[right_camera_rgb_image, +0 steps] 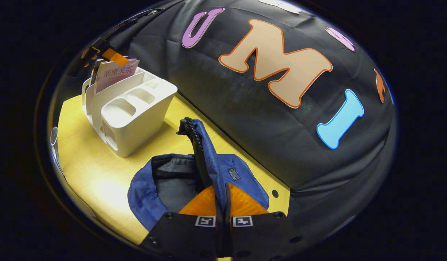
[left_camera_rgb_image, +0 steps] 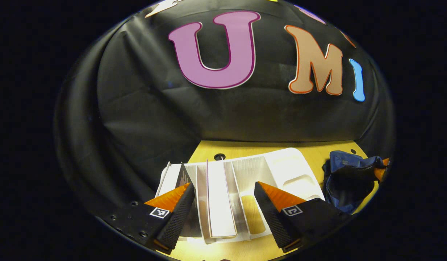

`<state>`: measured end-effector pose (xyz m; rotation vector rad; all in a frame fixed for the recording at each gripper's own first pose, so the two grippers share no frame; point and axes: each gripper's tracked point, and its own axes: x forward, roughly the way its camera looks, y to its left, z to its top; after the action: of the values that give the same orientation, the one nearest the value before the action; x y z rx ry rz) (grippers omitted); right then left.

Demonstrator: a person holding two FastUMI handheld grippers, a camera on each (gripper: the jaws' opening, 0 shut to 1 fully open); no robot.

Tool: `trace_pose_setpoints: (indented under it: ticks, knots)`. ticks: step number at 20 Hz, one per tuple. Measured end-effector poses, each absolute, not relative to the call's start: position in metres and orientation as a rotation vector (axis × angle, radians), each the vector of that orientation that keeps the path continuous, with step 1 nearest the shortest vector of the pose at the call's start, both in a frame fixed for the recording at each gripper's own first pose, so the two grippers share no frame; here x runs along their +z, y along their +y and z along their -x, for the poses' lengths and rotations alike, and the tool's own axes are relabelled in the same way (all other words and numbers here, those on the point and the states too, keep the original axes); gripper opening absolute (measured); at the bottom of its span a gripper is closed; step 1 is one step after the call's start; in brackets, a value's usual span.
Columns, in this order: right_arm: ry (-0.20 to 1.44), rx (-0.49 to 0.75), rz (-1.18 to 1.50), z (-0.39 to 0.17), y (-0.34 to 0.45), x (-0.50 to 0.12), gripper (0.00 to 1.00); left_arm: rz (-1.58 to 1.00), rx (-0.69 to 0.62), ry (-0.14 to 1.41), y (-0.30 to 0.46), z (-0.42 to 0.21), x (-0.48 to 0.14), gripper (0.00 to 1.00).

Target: Open the schoolbag, grab two books from the bookshelf and put them into the schoolbag.

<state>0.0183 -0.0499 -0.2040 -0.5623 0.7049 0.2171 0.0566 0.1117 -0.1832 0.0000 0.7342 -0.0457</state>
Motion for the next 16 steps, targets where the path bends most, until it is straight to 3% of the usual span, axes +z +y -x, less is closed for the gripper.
trace_pose_setpoints:
  ticks: [10,11,12,16]
  knots:
    - [0.716,0.24,0.572,-0.01,-0.041,-0.214,0.03,-0.04,-0.145,1.04,0.114,-0.056,-0.237,0.89]
    - [0.717,0.242,0.572,-0.01,-0.039,-0.215,0.03,-0.046,-0.147,1.05,0.116,-0.055,-0.234,0.87]
    - [0.718,0.245,0.572,-0.009,-0.039,-0.216,0.03,-0.056,-0.148,1.063,0.116,-0.055,-0.233,0.76]
    - [0.721,0.249,0.567,-0.008,-0.038,-0.218,0.04,-0.082,-0.143,1.097,0.121,-0.054,-0.236,0.66]
